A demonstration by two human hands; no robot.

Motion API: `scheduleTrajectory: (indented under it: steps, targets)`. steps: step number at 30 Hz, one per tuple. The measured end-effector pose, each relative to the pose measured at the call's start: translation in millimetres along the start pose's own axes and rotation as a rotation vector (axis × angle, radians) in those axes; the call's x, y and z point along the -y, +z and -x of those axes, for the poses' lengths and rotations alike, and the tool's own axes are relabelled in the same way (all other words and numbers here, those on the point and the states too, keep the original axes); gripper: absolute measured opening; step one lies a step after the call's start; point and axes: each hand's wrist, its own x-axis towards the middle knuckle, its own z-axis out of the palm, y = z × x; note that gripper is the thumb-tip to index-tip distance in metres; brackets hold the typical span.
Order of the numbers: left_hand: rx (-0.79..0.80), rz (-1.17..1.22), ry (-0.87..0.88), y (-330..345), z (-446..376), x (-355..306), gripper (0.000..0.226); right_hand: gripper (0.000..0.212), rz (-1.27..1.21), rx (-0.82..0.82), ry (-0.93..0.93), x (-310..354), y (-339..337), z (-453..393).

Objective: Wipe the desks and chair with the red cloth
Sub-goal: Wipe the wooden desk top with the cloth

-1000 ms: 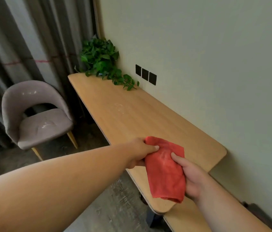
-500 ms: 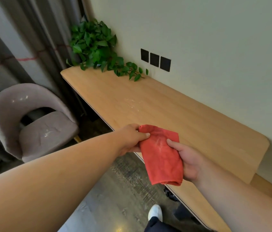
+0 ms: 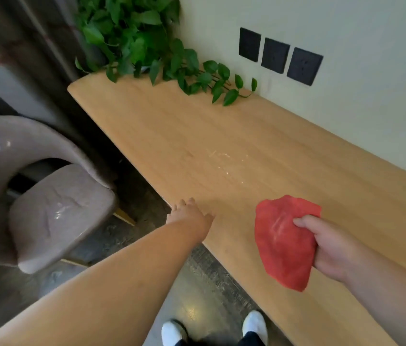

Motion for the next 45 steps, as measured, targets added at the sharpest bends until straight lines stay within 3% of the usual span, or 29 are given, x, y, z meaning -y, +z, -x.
scheduleTrajectory:
  steps: [3, 7, 9, 11, 14, 17, 21, 25, 34, 40, 45]
  targets:
    - [-0.083, -0.055, 0.033, 15.2, -60.4, 5.4, 0.087, 0.023, 0.214, -0.152, -0.339, 10.1, 18.3, -26.2]
    - [-0.215, -0.041, 0.080, 41.7, -104.6, 5.2, 0.089, 0.018, 0.735, -0.289, -0.888, 11.8, 31.0, -41.5]
    - [-0.263, -0.080, 0.121, 46.8, -112.3, 4.3, 0.089, 0.025, 0.979, -0.344, -1.026, -0.5, 34.4, -50.7]
    - [-0.282, -0.106, 0.166, 46.4, -119.7, 2.9, 0.089, 0.038, 1.222, -0.355, -0.956, -17.3, 38.0, -64.1]
    - [-0.309, -0.146, 0.178, 45.3, -122.2, 4.5, 0.085, 0.039, 1.570, -0.226, -0.612, -47.3, 41.8, -75.0]
    - [-0.314, -0.150, 0.182, 46.6, -120.8, 5.0, 0.081, 0.051, 1.483, -0.282, -0.525, -59.5, 44.5, -74.6]
    - [-0.311, -0.136, 0.183, 46.0, -120.2, 4.2, 0.077, 0.051, 1.294, -0.584, -0.694, -40.2, 73.4, -92.8]
    - [-0.313, -0.124, 0.179, 44.7, -118.4, 4.5, 0.076, 0.102, 1.442, -0.526, -0.409, -28.0, 97.4, -130.9]
    - [-0.330, -0.102, 0.186, 42.4, -115.8, 2.7, 0.076, 0.064, 1.267, -0.776, -0.298, -26.0, 99.8, -166.4]
    - [-0.335, -0.044, 0.178, 42.1, -119.1, 3.4, 0.071, 0.068, 1.272, -0.781, -0.216, 5.9, 121.1, -196.4]
    - [-0.360, 0.078, 0.178, 23.6, -144.1, 12.8, 0.066, 0.079, 1.379, -0.744, -0.270, 27.1, 147.6, -225.4]
